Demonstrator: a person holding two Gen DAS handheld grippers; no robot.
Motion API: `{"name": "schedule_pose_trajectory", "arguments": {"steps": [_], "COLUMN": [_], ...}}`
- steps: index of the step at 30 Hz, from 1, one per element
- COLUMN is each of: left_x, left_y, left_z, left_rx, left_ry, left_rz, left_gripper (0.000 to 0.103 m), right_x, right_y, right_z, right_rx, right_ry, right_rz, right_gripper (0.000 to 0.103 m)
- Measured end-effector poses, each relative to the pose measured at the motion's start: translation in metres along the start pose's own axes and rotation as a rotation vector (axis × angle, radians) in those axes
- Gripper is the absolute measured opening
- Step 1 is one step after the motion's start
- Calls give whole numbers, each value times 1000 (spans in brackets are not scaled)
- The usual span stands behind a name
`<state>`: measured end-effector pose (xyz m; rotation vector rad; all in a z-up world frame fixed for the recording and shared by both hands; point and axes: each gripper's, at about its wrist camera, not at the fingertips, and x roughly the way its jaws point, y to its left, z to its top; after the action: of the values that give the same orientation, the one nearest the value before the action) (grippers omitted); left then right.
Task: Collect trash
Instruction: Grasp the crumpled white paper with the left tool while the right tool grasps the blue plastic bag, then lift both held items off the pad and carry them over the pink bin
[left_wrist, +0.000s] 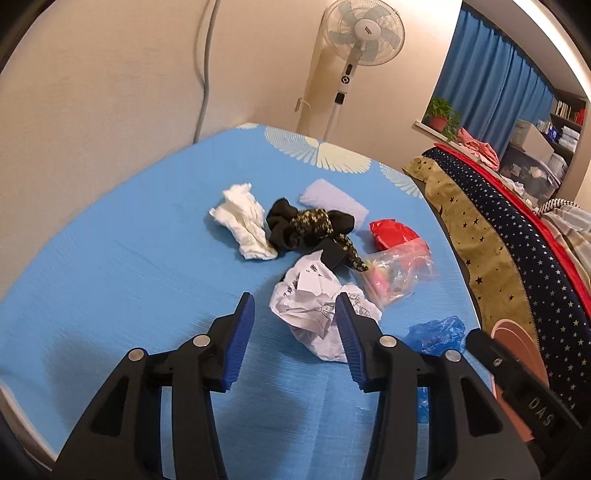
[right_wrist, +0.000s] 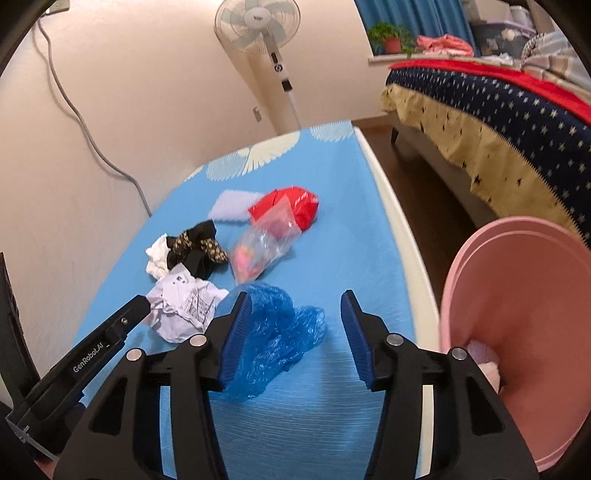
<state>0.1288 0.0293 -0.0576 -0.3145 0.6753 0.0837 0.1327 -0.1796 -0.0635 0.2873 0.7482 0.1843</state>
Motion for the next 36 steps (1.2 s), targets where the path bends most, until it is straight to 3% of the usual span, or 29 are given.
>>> {"name": "schedule_pose_trajectory", "arguments": {"steps": [9, 14, 16, 19, 36], "left_x": [10, 11, 11, 9, -29], "left_y": [-3, -4, -4, -5, -25], "left_z": [0, 0, 0, 0, 7], "left_rx": [14, 19, 23, 32, 138], "left_ry": [18, 28, 31, 29, -59], "left_rz": [-13, -17, -15, -13, -17], "left_gripper": [44, 24, 21, 17, 12], "right_x": [21, 24, 24, 23, -28], "right_y": [-1, 0, 2, 4, 9], "right_z": [-6, -7, -7, -7, 9], "right_rx": [6, -3, -12, -24, -80], "right_ry": [66, 82, 89, 90, -52], "right_rz": [9, 12, 23, 25, -31], "right_gripper": [48, 30, 16, 3, 2]}}
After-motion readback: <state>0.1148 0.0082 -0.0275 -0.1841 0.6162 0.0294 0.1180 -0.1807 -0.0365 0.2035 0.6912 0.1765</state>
